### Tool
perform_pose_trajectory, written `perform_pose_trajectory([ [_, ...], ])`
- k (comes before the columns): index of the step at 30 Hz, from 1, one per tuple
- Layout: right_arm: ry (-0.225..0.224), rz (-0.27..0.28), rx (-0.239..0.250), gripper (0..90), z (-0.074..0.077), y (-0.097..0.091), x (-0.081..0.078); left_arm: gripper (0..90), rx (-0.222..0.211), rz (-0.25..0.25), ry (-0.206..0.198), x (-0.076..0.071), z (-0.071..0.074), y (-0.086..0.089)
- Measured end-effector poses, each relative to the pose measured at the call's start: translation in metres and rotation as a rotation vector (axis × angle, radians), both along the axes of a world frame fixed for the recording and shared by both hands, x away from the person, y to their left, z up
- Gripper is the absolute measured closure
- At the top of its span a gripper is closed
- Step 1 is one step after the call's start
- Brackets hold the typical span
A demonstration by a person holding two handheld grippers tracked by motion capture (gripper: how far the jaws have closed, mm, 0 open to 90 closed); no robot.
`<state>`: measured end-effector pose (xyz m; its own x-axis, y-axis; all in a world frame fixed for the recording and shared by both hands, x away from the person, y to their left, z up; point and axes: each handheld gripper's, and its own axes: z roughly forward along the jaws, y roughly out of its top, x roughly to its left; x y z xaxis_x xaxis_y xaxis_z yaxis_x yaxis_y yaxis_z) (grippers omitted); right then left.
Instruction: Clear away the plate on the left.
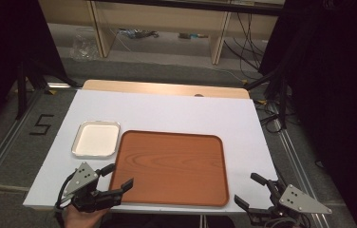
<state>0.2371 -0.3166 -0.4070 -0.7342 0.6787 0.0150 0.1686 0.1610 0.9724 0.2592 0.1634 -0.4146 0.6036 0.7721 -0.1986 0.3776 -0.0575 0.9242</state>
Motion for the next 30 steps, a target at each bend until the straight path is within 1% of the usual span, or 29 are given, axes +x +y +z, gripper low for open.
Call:
perform_pose_trajectory([
  [10, 0.0, -0.001, -0.001, 14.8, -0.0002, 0.0002, -0.0002, 21.3, 0.005, 0.001, 0.006, 0.0009, 0.0002, 0.0003],
  [17, 0.0, -0.001, 0.0, 14.8, -0.0002, 0.0003, -0.0003, 21.4, 0.001, 0.009, 0.005, 0.0012, 0.0004, 0.0014],
  [23, -0.002, -0.001, -0.001, 14.8, -0.0003, 0.0004, -0.0002, 21.6, 0.007, 0.01, 0.003, 0.0016, 0.0003, 0.0016],
  [25, 0.002, 0.0, -0.001, 14.8, -0.0001, 0.0003, -0.0003, 21.6, 0.0, 0.004, -0.003, 0.0025, -0.0002, 0.0018],
  [26, 0.001, -0.004, -0.001, 14.8, -0.0001, 0.0001, -0.0004, 21.6, 0.01, 0.01, 0.002, 0.0021, 0.0004, 0.0022],
  [30, 0.002, -0.003, 0.0, 14.8, -0.0001, 0.0, -0.0006, 21.7, 0.008, 0.014, 0.004, 0.0032, 0.0005, 0.0036],
])
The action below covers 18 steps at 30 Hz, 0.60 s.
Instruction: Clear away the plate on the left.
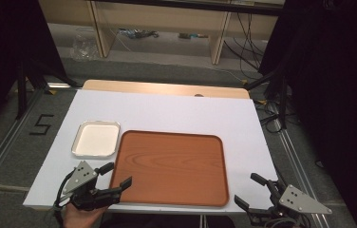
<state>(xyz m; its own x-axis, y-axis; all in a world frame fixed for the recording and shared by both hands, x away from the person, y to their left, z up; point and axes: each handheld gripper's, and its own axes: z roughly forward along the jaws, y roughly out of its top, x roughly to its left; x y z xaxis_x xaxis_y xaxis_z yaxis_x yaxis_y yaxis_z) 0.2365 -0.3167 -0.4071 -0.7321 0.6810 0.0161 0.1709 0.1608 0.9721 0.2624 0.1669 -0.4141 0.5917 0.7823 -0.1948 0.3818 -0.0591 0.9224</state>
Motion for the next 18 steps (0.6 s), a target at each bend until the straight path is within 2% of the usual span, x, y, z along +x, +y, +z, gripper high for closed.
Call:
perform_pose_trajectory([
  [9, 0.003, 0.01, -0.003, 14.8, 0.0, 0.0, 0.0, 21.8, 0.006, 0.015, -0.004, 0.003, -0.001, 0.004],
  [18, -0.001, 0.0, -0.002, 14.8, 0.0, 0.0, 0.0, 21.8, 0.006, 0.055, 0.001, 0.01, 0.0, 0.014],
])
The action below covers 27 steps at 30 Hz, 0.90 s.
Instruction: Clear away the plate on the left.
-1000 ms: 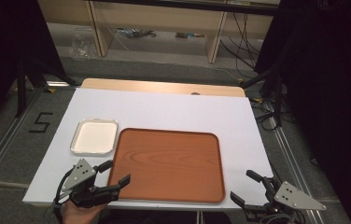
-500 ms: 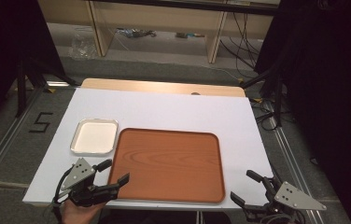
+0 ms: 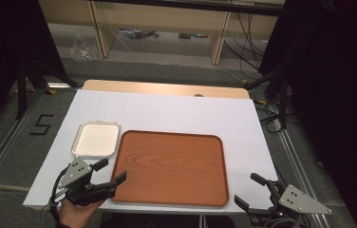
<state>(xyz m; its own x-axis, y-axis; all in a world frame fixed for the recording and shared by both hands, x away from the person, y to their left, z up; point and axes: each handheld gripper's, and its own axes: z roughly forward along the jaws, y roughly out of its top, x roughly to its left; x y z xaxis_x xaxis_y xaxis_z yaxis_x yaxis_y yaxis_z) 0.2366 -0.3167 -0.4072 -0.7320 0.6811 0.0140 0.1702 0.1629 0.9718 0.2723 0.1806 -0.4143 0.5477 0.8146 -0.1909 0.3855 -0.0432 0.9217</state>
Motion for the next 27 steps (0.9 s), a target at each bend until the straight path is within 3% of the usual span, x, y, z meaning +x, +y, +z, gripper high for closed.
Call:
perform_pose_trajectory([
  [5, -0.004, 0.0, -0.001, 14.8, 0.0, 0.0, 0.0, 21.8, -0.007, 0.016, 0.005, 0.005, -0.001, 0.004],
  [14, -0.001, 0.007, -0.006, 14.8, 0.0, 0.0, 0.0, 21.8, 0.036, 0.027, 0.005, 0.014, -0.003, 0.005],
  [27, 0.008, 0.023, -0.014, 14.8, 0.0, -0.001, 0.0, 21.8, 0.061, 0.079, 0.023, 0.034, -0.008, 0.015],
])
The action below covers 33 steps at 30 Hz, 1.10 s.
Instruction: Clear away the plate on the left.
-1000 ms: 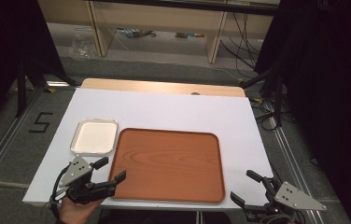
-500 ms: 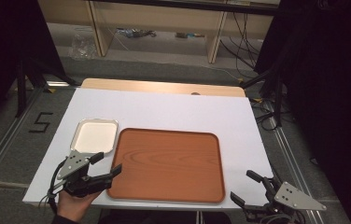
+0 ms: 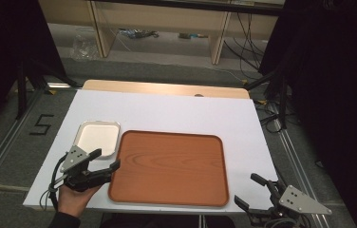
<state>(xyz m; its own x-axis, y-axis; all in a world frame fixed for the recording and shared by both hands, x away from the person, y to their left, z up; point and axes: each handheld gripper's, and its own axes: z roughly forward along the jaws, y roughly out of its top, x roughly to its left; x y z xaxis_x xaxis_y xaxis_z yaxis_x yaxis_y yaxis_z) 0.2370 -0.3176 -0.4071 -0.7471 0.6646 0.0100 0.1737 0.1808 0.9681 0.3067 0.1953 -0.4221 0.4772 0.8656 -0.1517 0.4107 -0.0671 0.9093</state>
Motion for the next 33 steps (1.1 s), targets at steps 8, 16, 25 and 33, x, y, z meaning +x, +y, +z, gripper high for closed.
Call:
perform_pose_trajectory([
  [8, 0.003, 0.002, -0.001, 14.8, 0.0, 0.0, 0.0, 21.9, 0.008, 0.026, 0.006, 0.01, -0.002, 0.005],
  [16, 0.004, -0.005, -0.001, 14.8, 0.0, 0.0, 0.0, 21.9, 0.022, 0.068, 0.036, 0.026, -0.009, 0.014],
  [25, 0.006, 0.004, 0.004, 14.8, 0.0, 0.0, 0.001, 22.0, 0.046, 0.119, 0.055, 0.042, -0.015, 0.024],
  [33, 0.001, -0.013, 0.009, 14.8, 0.0, 0.0, 0.0, 22.2, 0.092, 0.141, 0.075, 0.055, -0.021, 0.03],
])
